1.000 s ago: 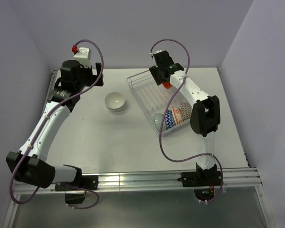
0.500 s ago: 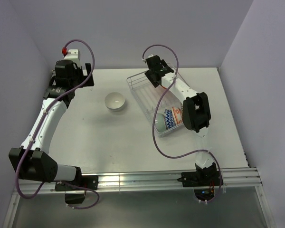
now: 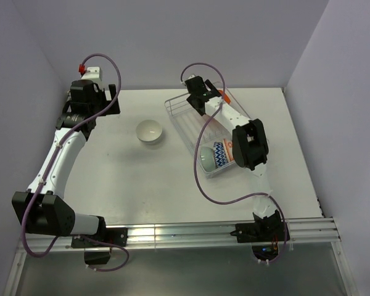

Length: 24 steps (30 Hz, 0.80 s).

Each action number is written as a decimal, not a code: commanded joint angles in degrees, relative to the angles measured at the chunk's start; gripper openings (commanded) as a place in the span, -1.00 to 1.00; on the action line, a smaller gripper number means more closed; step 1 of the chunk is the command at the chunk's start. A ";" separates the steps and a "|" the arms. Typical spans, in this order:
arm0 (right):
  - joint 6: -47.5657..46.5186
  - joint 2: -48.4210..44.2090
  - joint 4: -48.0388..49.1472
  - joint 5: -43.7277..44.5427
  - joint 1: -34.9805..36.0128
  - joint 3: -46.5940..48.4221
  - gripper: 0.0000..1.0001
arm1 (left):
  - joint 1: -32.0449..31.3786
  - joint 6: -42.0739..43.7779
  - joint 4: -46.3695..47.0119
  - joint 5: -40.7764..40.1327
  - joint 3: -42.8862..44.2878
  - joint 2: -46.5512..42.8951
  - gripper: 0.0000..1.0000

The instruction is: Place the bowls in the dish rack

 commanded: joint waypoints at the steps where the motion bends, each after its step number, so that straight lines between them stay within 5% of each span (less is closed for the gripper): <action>1: -2.55 -0.20 5.24 3.99 0.63 2.04 -1.00 | 0.65 0.45 1.69 -0.19 0.06 -1.75 0.99; 20: -7.57 2.97 6.84 6.45 1.51 1.51 -0.98 | 1.80 1.51 2.30 -0.18 -0.46 -1.05 0.99; 24: -7.83 3.06 6.57 6.02 1.43 1.24 -0.54 | 1.88 1.95 2.22 -0.27 -0.38 -0.96 0.99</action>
